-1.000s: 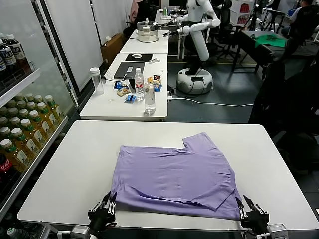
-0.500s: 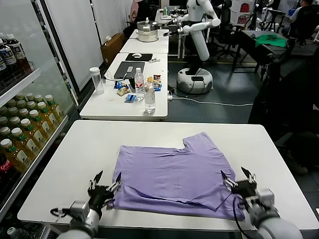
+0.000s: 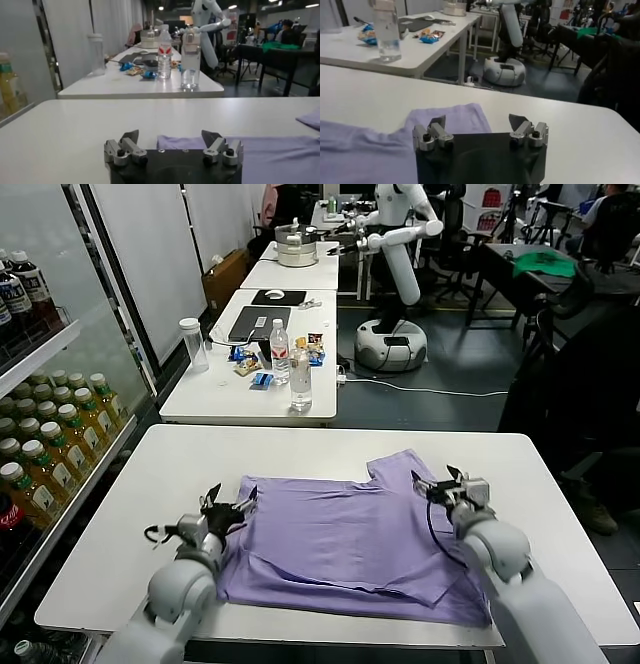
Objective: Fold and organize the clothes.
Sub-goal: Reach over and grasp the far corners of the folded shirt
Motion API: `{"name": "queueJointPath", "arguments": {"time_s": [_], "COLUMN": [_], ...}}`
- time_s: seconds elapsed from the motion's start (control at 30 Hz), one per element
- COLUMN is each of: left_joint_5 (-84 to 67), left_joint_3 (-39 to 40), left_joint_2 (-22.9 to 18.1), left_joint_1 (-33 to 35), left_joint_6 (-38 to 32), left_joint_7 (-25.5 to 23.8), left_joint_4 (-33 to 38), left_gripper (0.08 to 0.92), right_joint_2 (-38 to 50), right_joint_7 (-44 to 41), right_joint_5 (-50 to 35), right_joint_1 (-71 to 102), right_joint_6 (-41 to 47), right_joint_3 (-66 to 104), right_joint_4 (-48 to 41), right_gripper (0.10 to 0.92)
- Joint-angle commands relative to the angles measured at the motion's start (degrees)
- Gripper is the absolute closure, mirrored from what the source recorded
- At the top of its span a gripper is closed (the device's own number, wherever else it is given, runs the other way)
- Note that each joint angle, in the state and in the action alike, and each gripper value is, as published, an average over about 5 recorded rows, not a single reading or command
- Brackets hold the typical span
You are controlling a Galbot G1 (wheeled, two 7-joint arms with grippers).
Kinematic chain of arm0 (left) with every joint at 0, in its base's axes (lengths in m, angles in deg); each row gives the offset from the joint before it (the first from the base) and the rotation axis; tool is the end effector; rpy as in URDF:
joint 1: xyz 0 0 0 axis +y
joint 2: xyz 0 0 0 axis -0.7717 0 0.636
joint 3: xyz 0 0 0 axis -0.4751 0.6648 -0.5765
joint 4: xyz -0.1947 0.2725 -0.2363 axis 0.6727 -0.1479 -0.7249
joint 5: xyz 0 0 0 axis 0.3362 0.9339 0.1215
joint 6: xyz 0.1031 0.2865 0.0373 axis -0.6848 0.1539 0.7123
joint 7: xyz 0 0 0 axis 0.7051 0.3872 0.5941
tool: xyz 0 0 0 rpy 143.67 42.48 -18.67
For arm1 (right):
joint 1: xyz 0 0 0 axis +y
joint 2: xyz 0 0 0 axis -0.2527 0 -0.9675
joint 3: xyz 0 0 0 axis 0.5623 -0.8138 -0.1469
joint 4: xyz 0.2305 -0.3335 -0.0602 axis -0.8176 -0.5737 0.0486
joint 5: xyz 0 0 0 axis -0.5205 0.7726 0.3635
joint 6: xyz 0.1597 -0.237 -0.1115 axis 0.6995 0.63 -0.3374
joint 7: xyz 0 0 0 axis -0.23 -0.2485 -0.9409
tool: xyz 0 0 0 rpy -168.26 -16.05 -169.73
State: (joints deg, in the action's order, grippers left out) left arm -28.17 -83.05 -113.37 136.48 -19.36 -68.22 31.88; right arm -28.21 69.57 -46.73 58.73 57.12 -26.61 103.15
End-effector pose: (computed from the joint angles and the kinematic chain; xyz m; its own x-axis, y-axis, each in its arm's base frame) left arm 0.3129 0.0665 -0.3480 -0.9428 0.0762 0.3245 0.0874 0.9960 0.0199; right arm 0.3969 -0.0982 -0.3061 -0.9152 -0.0689 0.3971 -0.1141 0.9893 -0.0912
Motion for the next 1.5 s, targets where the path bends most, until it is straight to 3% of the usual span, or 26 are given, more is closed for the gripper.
{"name": "queueJointPath", "arguments": {"time_s": [0.03,0.3,0.53,0.63,0.77,1.37,1.5], "left_joint_5": [-1.7,-1.7,-4.5,-4.2,-3.9,-7.6,-8.7], "left_joint_3": [5.0,6.1,6.4,6.5,6.6,5.1,4.0], "left_joint_2": [-0.4,-1.4,-1.0,-1.1,-1.2,-0.4,0.6], "left_joint_1": [-12.5,-13.6,-11.4,-10.3,-9.0,-6.0,-3.8], "left_joint_6": [0.3,0.9,2.4,2.6,2.7,1.1,-0.8], "left_joint_7": [-0.1,-0.2,0.2,0.3,0.2,-0.2,-0.4], "left_joint_4": [-12.7,-16.2,-13.9,-13.2,-12.6,-8.7,-4.2], "left_gripper": [0.177,0.177,0.179,0.211,0.321,0.835,0.89], "right_joint_2": [-2.1,-4.3,-5.6,-6.0,-5.9,-4.5,-3.6], "right_joint_7": [0.7,0.7,0.7,0.5,0.1,-1.2,-1.1], "right_joint_5": [-1.4,-0.9,0.0,0.0,-0.2,-2.9,-3.4], "right_joint_1": [-12.3,-14.1,-13.2,-12.4,-10.6,-5.4,-3.8], "right_joint_6": [0.5,0.5,0.5,0.6,0.5,0.2,-0.1], "right_joint_3": [-5.3,-5.4,-5.4,-5.4,-5.6,-4.6,-3.6], "right_joint_4": [-14.0,-20.4,-22.0,-21.9,-20.8,-13.0,-8.8], "right_gripper": [0.203,0.203,0.203,0.203,0.223,0.723,0.843]}}
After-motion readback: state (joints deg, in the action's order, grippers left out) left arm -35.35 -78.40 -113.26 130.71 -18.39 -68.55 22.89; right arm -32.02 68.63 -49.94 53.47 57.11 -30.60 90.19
